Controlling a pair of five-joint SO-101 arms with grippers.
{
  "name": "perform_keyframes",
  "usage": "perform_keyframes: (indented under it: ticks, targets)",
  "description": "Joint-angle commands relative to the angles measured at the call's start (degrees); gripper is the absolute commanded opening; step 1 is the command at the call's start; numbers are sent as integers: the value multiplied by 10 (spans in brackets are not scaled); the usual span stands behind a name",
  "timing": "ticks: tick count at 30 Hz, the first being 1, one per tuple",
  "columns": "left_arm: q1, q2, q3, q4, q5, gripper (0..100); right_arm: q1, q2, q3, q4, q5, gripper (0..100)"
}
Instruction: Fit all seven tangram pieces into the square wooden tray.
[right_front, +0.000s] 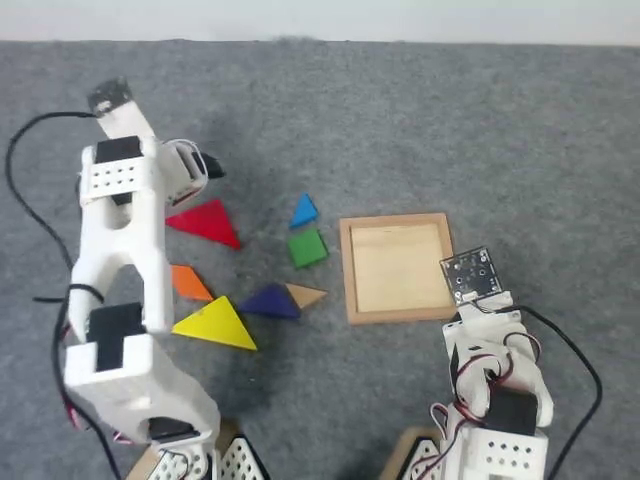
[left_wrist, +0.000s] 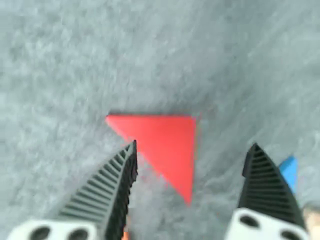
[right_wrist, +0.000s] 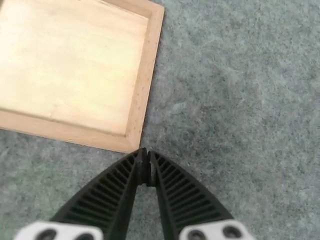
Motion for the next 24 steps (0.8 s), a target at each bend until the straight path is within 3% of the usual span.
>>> perform_keyframes:
  ticks: [1,8,14,24]
  targets:
    - [7,3,1,-61,20,324,-4,2,-9,0,8,9]
    - [2,146,-1,-71,-5,324,-4,2,-9,0,8,9]
    - [-2,142,-3,-8,-42,324,-4,2,-9,0,8,9]
    - [-28,142,18,-1,-75,323,-4,2,-10,0,8,9]
